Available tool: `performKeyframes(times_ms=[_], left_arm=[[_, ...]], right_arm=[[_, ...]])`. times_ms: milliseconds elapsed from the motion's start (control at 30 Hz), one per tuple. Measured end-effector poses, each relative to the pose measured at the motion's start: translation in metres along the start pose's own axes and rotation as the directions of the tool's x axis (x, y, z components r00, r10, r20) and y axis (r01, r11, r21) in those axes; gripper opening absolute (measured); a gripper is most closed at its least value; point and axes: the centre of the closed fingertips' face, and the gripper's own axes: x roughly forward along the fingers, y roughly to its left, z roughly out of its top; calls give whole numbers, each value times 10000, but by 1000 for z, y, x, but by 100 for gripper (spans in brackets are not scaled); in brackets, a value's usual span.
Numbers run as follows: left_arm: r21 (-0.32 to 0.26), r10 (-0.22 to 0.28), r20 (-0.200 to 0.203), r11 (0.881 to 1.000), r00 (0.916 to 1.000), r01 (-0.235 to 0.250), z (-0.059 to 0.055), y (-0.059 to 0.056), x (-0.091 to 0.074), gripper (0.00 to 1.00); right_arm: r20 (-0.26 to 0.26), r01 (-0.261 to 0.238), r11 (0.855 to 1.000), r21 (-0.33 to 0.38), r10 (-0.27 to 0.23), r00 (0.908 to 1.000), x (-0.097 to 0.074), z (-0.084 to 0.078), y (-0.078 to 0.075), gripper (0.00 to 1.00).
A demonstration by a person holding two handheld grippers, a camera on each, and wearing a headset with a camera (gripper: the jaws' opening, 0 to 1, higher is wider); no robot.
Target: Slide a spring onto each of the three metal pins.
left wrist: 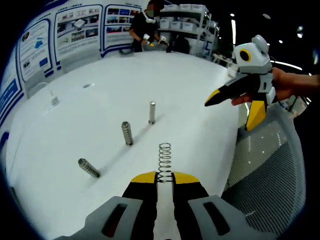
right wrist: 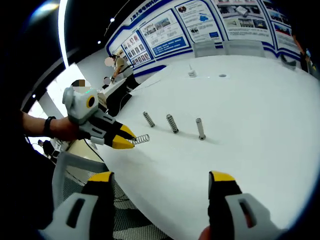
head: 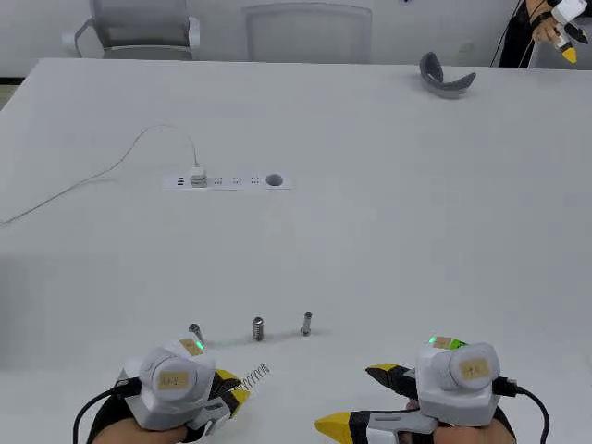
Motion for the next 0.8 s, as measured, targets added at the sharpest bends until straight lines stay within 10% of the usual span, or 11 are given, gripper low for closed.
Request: performKeyframes(times_ms=[800], left_arm=[[411,6,380,9992,9993,-22,2,-5,-39,11]], right_arm=[[-58,-2082,9781,17,2082,9781,50,34,56,60]])
